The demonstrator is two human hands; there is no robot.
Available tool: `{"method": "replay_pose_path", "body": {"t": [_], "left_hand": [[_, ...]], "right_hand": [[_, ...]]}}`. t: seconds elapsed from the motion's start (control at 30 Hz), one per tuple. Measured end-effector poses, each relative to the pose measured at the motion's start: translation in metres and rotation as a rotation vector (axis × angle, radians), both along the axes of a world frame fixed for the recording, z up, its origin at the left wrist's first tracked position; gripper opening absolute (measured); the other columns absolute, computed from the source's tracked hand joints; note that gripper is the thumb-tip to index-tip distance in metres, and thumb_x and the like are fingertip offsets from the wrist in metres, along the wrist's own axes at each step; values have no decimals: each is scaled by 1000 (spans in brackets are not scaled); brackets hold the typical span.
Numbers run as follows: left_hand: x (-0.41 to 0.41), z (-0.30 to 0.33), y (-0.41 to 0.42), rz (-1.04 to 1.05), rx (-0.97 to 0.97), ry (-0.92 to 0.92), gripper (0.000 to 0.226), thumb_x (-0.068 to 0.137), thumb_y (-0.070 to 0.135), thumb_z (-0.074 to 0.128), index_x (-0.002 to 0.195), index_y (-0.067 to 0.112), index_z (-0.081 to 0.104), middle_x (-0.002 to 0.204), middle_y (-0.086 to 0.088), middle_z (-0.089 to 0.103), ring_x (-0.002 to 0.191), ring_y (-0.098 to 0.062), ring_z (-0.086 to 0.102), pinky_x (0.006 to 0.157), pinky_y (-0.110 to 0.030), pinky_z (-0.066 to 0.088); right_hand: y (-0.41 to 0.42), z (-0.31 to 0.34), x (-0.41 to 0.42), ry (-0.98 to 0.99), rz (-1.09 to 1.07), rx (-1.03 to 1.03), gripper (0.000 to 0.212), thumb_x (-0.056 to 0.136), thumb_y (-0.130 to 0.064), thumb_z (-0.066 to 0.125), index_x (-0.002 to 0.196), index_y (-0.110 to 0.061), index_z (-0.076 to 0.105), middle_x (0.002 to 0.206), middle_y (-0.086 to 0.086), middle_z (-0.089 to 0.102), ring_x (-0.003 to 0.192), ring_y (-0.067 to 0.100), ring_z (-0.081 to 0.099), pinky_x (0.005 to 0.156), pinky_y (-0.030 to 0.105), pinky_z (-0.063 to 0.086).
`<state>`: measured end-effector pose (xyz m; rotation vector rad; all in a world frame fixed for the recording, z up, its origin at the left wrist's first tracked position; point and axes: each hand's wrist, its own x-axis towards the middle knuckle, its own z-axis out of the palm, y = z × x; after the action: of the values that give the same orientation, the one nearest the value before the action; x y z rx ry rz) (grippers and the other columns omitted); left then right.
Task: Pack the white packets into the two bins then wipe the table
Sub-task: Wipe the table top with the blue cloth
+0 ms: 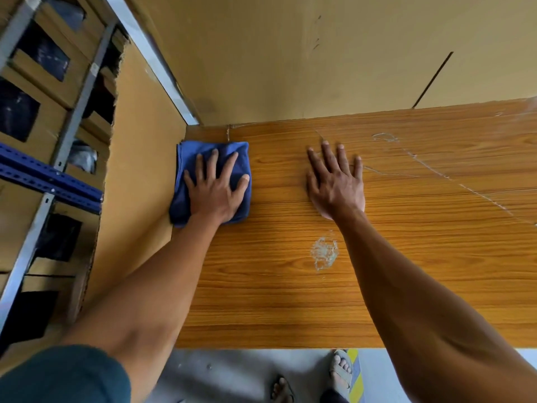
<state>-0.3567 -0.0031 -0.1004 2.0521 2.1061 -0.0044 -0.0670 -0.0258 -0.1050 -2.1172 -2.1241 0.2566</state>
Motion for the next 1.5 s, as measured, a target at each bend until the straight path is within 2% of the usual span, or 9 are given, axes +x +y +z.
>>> {"method": "replay_pose_path", "body": {"t": [0.23, 0.5, 0.77, 1.1, 1.33, 1.5], "left_hand": [[-5, 2, 74, 51, -17, 10, 73, 97, 82, 20, 163, 54, 11, 177, 8, 1, 162, -35, -2, 127, -65, 4], [-9, 0, -2, -14, 12, 16, 74, 100, 80, 22, 166, 49, 9, 177, 4, 2, 162, -36, 0, 125, -69, 6], [-14, -1, 76, 12, 1, 36, 78, 95, 85, 14, 164, 52, 6, 178, 7, -1, 163, -34, -2, 127, -63, 7], [-15, -8, -66, -17, 36, 19, 74, 100, 81, 11, 166, 50, 4, 178, 7, -2, 163, -34, -4, 126, -67, 5], [-14, -7, -53, 4, 36, 38, 71, 100, 81, 14, 165, 53, 3, 178, 9, -3, 163, -32, -5, 125, -68, 5], [-16, 0, -9, 45, 8, 22, 72, 98, 82, 16, 164, 56, 4, 178, 10, -2, 163, -32, -2, 127, -64, 6]], "right_hand": [[1, -2, -2, -5, -6, 7, 62, 108, -58, 7, 167, -40, -2, 176, -7, -7, 163, 24, -9, 129, 60, -2], [1, -1, 0, -8, 2, -2, 63, 108, -59, 4, 167, -40, -5, 176, -6, -9, 162, 24, -11, 128, 60, -2], [3, -7, 0, -17, -10, 17, 61, 109, -58, 7, 167, -42, -4, 175, -8, -10, 162, 23, -10, 129, 59, -4], [-2, 0, -1, -18, -3, -13, 62, 108, -58, 6, 167, -40, -4, 176, -6, -9, 162, 24, -10, 129, 61, -1], [0, -2, 0, -32, 10, -20, 63, 108, -59, 4, 167, -39, -5, 176, -5, -10, 162, 26, -10, 128, 61, -1], [0, -2, 0, -13, 16, -18, 67, 106, -64, 4, 167, -40, -3, 176, -5, -9, 162, 26, -11, 128, 61, -4]]}}
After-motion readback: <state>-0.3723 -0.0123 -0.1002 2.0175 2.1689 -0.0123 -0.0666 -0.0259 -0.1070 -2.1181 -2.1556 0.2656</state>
